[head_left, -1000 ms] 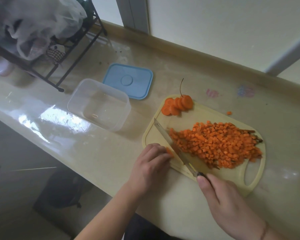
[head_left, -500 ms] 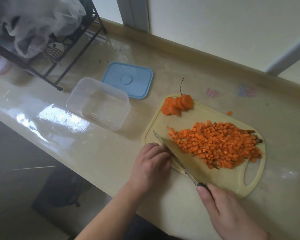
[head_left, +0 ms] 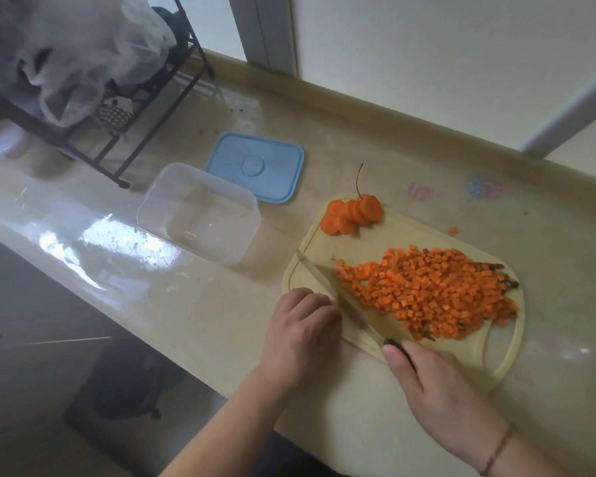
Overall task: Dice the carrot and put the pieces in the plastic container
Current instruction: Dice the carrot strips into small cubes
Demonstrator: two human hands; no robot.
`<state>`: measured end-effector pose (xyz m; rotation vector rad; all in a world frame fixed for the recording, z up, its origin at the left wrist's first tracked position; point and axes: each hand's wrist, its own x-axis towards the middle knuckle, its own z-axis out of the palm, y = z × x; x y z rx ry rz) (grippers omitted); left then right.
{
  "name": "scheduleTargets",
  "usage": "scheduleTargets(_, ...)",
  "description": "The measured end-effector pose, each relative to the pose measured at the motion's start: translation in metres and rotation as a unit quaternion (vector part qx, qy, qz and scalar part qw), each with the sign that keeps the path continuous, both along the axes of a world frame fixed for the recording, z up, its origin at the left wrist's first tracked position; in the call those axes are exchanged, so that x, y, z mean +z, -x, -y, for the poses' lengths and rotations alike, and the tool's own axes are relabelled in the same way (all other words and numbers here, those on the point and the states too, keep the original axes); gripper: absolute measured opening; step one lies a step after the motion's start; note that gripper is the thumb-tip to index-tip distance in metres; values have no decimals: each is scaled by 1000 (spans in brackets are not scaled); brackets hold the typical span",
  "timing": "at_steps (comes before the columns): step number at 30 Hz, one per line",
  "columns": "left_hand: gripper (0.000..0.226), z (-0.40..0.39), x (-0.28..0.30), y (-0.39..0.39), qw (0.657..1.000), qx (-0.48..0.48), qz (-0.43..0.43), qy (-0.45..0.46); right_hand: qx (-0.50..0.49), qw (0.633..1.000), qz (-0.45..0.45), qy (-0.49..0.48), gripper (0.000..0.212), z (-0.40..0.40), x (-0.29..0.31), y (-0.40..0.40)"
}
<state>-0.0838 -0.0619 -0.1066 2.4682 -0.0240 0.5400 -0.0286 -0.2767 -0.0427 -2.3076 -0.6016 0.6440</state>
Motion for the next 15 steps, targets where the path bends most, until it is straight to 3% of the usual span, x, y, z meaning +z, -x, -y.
scheduleTargets(6, 11, 4, 1, -14, 1000, -15, 6, -3, -46, 997, -45, -36, 57, 3, 16, 2)
scheduleTargets(9, 13, 7, 3, -29, 1000, -18, -1, 8, -54, 997, -20, -60, 57, 7, 27, 6)
scheduleTargets(11, 7, 5, 1, -34, 999, -22, -22, 20, -71, 997, -5, -37, 57, 15, 34, 6)
scheduleTargets(13, 27, 0, 2, -29, 997, -33, -44, 45, -78, 996, 31, 17, 64, 19, 40, 5)
scheduleTargets(15, 31, -5, 11, -16, 995, -23, -37, 88, -60, 991, 79, 94, 61, 20, 47, 4)
